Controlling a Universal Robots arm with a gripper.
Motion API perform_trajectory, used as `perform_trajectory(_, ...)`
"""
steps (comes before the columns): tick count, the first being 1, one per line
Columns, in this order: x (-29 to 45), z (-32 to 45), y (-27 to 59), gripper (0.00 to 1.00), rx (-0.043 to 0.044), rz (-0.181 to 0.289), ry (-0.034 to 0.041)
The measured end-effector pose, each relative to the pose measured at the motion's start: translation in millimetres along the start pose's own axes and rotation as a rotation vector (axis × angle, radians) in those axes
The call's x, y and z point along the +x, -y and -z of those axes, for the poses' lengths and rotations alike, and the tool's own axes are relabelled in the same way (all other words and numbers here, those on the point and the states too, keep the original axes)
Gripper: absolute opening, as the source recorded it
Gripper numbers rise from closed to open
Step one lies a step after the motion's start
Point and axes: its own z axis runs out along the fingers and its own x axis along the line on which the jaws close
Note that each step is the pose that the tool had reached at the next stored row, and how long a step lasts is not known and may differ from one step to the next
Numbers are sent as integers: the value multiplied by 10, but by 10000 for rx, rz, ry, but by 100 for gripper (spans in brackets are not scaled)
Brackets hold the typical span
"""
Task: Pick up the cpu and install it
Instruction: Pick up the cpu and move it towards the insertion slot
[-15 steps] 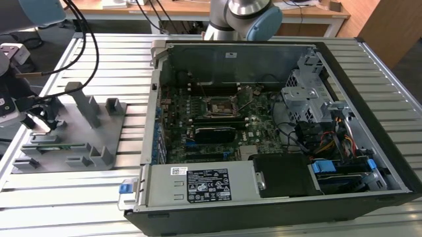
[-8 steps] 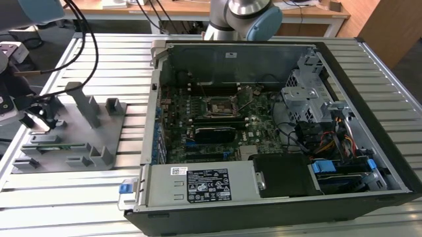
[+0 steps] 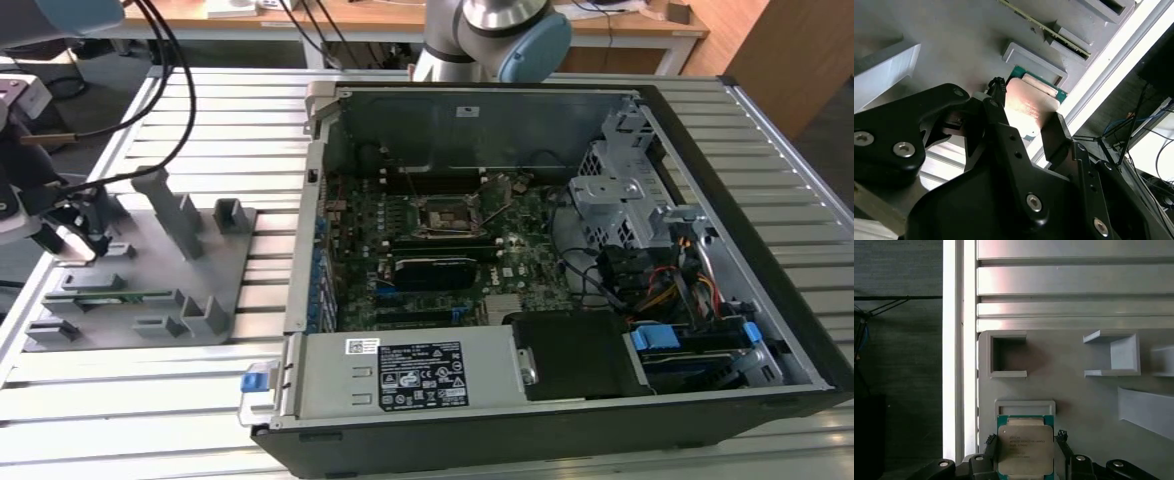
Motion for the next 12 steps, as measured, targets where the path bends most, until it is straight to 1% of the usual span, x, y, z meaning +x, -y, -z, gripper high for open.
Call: perform_trajectory(12, 2, 155, -6, 53, 0, 0, 2)
